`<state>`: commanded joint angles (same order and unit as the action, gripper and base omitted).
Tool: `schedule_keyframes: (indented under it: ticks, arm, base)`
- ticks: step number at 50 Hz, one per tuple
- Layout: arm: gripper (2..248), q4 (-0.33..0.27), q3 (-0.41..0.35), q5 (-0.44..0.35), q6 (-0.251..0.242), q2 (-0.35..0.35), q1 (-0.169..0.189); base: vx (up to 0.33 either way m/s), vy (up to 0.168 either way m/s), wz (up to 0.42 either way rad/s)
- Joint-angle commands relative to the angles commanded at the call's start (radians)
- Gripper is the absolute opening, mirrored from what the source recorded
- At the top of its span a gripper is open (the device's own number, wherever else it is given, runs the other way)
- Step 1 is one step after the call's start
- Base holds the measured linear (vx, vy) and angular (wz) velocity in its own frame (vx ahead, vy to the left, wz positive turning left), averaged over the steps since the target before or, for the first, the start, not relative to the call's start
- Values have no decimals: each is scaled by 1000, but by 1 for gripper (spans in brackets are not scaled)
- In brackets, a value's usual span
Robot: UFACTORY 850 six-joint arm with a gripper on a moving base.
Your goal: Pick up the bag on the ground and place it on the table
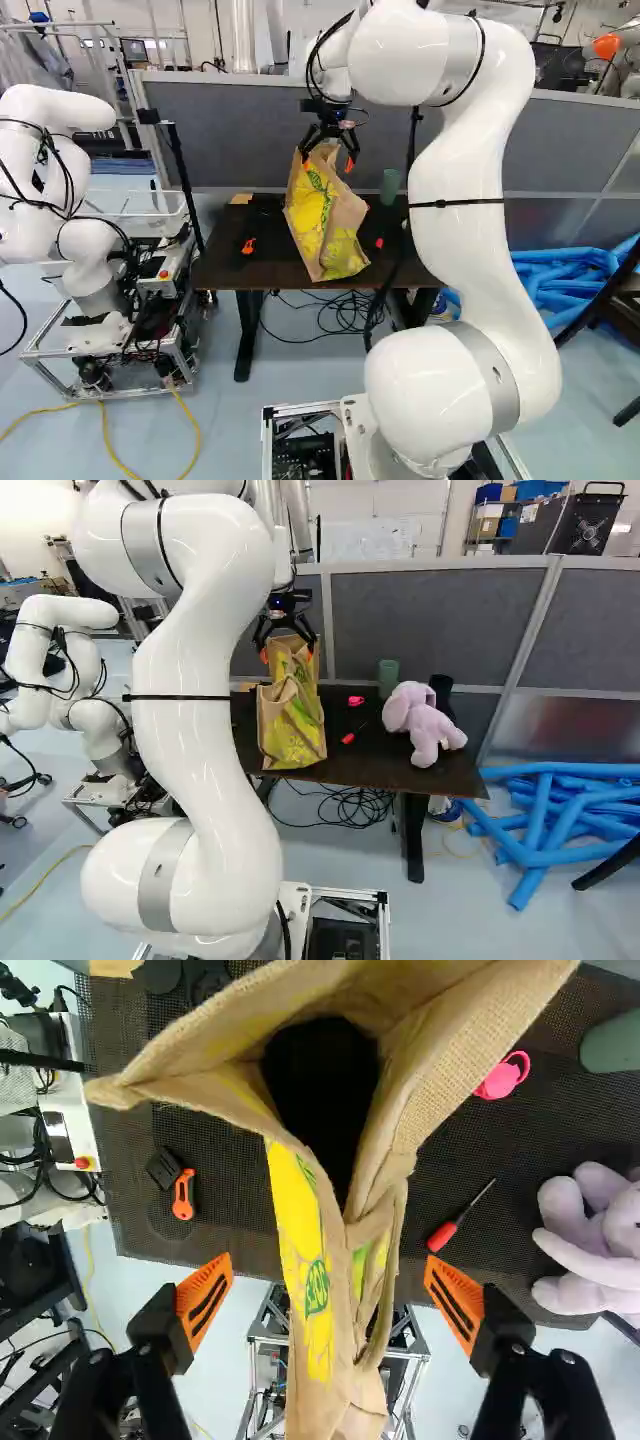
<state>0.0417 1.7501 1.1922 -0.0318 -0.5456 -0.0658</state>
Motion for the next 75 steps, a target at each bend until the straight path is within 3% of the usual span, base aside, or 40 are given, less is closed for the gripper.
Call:
schedule_keyframes:
  ticks: [33,75]
  arm:
    - [247,0,62,113,0,39,2]
    - [247,0,65,120,0,52,2]
  base:
    - [0,0,0]
    - [-2,0,0]
